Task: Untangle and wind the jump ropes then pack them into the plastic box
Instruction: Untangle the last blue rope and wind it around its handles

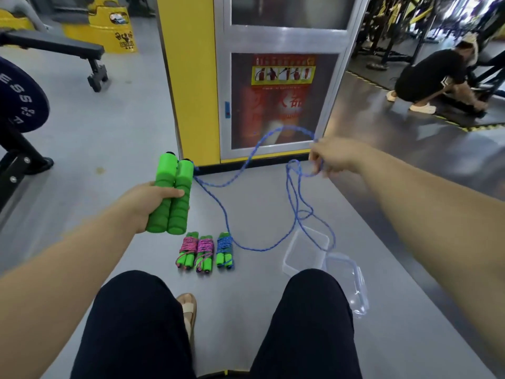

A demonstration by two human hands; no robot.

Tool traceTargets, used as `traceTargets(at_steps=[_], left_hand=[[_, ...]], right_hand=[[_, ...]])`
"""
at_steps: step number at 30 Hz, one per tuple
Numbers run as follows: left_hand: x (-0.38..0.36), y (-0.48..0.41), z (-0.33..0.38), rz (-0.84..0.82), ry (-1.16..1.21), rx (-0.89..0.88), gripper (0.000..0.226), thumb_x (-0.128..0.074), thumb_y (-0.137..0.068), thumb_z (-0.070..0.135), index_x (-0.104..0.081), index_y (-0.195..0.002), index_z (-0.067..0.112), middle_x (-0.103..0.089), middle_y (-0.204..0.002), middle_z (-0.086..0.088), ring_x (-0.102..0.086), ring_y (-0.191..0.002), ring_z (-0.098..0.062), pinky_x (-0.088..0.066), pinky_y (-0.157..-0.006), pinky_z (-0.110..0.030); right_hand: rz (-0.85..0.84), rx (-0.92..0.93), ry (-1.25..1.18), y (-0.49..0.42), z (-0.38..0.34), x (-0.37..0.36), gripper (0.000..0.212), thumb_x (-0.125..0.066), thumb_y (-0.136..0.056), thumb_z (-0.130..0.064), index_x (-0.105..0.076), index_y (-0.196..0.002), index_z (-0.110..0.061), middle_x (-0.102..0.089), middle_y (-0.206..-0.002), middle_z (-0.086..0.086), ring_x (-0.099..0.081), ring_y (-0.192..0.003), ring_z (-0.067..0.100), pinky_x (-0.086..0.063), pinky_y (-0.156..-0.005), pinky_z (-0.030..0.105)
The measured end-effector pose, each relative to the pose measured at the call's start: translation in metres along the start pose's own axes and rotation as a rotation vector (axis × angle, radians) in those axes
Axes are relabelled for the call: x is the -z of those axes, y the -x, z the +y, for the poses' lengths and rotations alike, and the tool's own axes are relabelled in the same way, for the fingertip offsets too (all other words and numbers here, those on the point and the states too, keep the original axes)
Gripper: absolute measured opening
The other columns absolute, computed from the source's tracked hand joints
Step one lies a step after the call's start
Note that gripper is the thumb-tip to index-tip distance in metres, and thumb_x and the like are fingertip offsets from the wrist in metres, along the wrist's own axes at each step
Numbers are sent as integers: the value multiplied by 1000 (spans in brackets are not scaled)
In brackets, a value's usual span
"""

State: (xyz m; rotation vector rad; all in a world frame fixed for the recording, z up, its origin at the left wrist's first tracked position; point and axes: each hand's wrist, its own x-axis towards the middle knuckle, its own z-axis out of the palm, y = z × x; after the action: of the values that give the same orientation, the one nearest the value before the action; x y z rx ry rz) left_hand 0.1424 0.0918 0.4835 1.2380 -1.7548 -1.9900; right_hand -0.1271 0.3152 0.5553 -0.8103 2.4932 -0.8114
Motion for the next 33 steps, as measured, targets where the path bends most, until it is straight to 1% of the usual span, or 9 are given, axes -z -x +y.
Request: traceTargets(at_steps=[2, 7, 12, 18, 22, 25, 28, 31, 33], left_hand=[[-6, -2, -3, -3, 72, -8, 23, -60, -88, 9, -58, -111, 7, -66, -96, -15, -68, -72, -25, -57, -63, -38], [-15, 1, -7, -105, 232, 23, 12, -58, -88, 14, -62, -98, 9, -72, -77, -5, -69, -57, -15, -58, -51, -32], [-35, 12, -4, -303, 451, -31, 23, -46, -92, 12, -68, -92, 5, -70, -82, -8, -69, -66, -15, -58, -60, -27], [-73, 26, -28, -399, 344, 46, 46, -58, -82, 8, -51, -127, 2, -70, -83, -10, -69, -70, -19, -58, -62, -33], [-81, 34, -33, -571, 425, 20, 51, -60, -74, 9, -51, -123, 3, -67, -101, -13, -68, -76, -20, -57, -67, -32], [-85, 40, -26, -667, 490, 48, 32, -51, -80, 9, -56, -111, 3, -69, -94, -12, -67, -71, -18, -56, -66, -27], [-81, 37, -22, -590, 478, 32, 24, -40, -89, 9, -57, -104, 1, -69, -83, -10, -66, -67, -18, -57, -66, -26], [-75, 32, -22, -485, 553, 38, 23, -38, -92, 10, -57, -103, 0, -66, -84, -11, -65, -69, -19, -57, -67, -26], [-73, 30, -26, -440, 638, 65, 21, -39, -93, 10, -54, -104, -1, -63, -86, -12, -63, -74, -20, -56, -73, -29]], right_hand=[[-134, -18, 238, 0, 7, -5, 34, -32, -100, -32, -53, -80, -14, -63, -62, 2, -48, -54, 17, -36, -49, 25], [104, 108, -164, 1, -10, 3, 35, -39, -96, -39, -63, -81, -19, -61, -53, -3, -47, -54, 12, -36, -51, 24], [-52, 81, -492, 19, -30, -19, 32, -42, -98, -35, -61, -84, -14, -56, -57, 2, -38, -44, 11, -37, -48, 21], [-206, 20, -760, 31, -46, -56, 29, -42, -98, -34, -59, -86, -14, -54, -54, -1, -37, -39, 9, -34, -42, 16], [-329, 39, -876, 40, -52, -80, 27, -40, -99, -35, -56, -89, -16, -54, -51, -4, -39, -38, 6, -35, -41, 15], [-256, 49, -972, 42, -56, -90, 27, -40, -99, -34, -55, -90, -14, -58, -53, -4, -45, -40, 6, -41, -41, 17], [-180, -5, -1160, 44, -51, -98, 30, -40, -98, -35, -58, -86, -15, -63, -60, -3, -56, -45, 7, -47, -45, 18], [132, -153, -1271, 57, -18, -136, 24, -43, -97, -26, -57, -79, -19, -58, -61, -5, -51, -48, 6, -40, -45, 17], [296, -307, -1078, 79, 12, -182, 19, -45, -89, -20, -56, -73, -17, -51, -63, -2, -42, -54, 11, -33, -48, 23]])
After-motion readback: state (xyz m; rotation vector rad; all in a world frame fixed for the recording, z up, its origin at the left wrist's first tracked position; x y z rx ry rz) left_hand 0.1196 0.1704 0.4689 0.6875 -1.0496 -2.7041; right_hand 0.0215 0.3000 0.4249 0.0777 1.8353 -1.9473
